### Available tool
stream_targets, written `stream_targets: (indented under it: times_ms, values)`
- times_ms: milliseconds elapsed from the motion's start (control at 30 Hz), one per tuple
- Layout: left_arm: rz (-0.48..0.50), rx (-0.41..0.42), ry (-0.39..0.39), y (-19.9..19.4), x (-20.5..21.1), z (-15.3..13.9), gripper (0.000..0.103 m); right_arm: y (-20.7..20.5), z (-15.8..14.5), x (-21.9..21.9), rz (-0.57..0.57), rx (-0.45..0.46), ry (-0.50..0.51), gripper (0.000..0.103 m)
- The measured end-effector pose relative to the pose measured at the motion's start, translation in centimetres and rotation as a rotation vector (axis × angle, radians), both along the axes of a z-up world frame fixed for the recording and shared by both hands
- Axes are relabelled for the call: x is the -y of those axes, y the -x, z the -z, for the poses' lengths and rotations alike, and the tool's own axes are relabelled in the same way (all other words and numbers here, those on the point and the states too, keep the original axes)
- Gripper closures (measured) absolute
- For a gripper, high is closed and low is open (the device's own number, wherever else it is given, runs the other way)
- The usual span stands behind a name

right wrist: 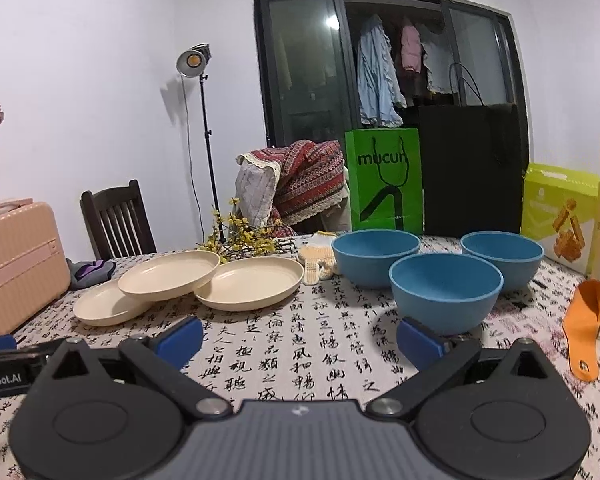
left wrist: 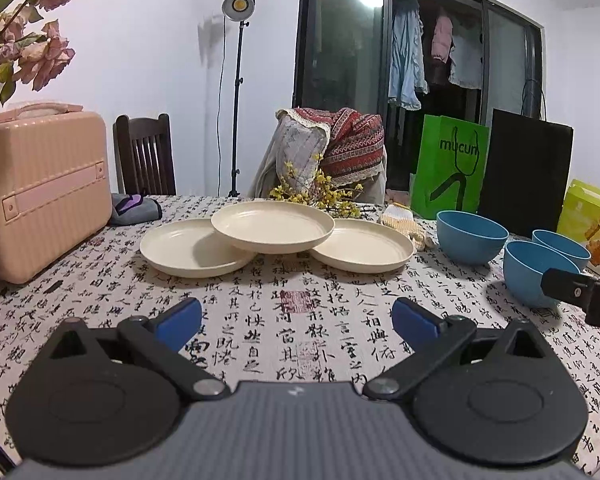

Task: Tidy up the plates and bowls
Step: 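Move both grippers forward toward the cream plates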

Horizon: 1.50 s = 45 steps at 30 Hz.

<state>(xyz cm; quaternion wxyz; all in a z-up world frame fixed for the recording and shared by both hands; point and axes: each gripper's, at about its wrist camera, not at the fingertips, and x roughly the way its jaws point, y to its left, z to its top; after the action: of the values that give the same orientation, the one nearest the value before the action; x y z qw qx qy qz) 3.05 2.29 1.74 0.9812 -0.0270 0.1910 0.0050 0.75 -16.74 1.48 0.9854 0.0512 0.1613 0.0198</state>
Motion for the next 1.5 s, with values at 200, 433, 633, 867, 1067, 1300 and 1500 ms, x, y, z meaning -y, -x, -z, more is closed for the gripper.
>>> stream_targets:
  times_ms: [200,433,633,867,1067,1300,1500]
  values:
    - [0.006,0.011,0.015,-0.7,-0.8,-0.5,0.0,-0.7,-0.4,-0.3,-0.023,0.015,0.024,0.0]
    - [0.008,0.009,0.003,-1.7,-0.9,-1.1,0.0,-1.7,-0.7,-0.4,-0.037,0.009,0.013,0.0]
    - [0.016,-0.001,0.021,-2.7,-1.2,-1.5,0.0,-3.1,-1.1,-0.9,-0.048,0.003,-0.004,0.0]
    - [-0.003,-0.002,0.02,-4.1,-1.9,-2.3,0.0,-4.9,-2.0,-1.8,-0.059,0.003,-0.034,0.0]
    - [-0.019,-0.01,0.026,-5.3,-3.0,-2.9,0.0,-6.5,-2.4,-2.9,-0.066,0.005,-0.046,0.0]
    - [-0.039,-0.015,0.034,-6.6,-3.7,-3.0,0.0,-8.3,-2.6,-4.1,-0.091,-0.003,-0.048,0.0]
    - [-0.058,-0.021,0.053,-8.0,-4.2,-3.1,0.0,-9.9,-2.7,-4.5,-0.086,-0.018,-0.046,0.0]
